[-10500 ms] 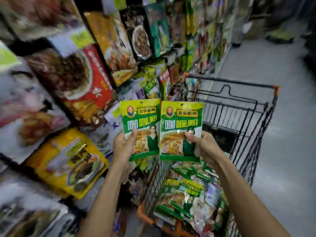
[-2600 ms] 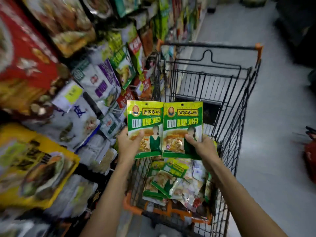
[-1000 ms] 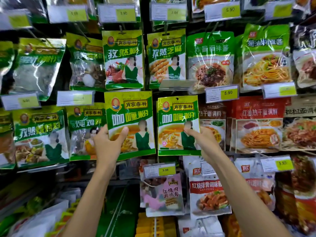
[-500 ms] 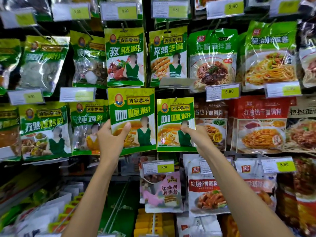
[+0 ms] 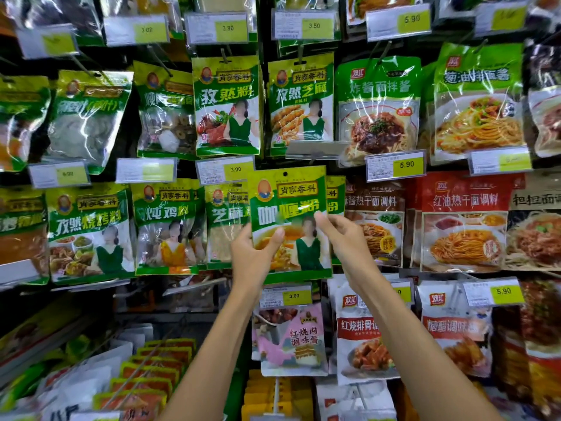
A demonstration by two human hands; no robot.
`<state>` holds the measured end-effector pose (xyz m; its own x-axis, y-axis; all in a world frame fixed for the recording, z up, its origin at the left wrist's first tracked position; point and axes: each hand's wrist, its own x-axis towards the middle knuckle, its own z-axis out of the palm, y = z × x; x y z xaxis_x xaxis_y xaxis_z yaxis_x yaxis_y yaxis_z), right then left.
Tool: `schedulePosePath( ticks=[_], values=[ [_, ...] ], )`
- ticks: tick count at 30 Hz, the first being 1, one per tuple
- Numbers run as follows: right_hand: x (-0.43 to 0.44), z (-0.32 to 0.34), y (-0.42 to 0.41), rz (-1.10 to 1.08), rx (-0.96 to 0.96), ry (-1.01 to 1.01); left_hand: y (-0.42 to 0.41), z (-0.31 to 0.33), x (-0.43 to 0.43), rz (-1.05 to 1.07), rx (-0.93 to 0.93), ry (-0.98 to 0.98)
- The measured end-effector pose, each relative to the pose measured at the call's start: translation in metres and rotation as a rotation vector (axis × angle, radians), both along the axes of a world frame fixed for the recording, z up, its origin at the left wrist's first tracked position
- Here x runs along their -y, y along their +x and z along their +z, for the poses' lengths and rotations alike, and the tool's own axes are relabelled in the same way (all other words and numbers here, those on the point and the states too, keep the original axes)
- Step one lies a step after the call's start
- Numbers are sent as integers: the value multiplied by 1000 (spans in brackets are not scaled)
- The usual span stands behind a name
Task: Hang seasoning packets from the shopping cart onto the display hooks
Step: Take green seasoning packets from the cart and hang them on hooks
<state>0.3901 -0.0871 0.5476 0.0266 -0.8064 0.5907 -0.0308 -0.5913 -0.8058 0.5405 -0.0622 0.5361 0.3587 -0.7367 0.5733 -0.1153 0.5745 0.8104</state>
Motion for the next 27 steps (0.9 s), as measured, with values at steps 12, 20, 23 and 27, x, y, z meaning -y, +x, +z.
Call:
schedulePosePath(
  ticks=[12,20,23,27],
  values=[
    [21,-7,-22,-88,104,107,49,60,24,922,661,-592],
    [30,14,-19,-81,133,145,72,71,59,1033,909,-600],
    [32,16,-20,-88,129,162,74,74,61,1032,926,-647],
    [42,16,-20,-123,142,174,76,75,62,1006,934,-701]
  ],
)
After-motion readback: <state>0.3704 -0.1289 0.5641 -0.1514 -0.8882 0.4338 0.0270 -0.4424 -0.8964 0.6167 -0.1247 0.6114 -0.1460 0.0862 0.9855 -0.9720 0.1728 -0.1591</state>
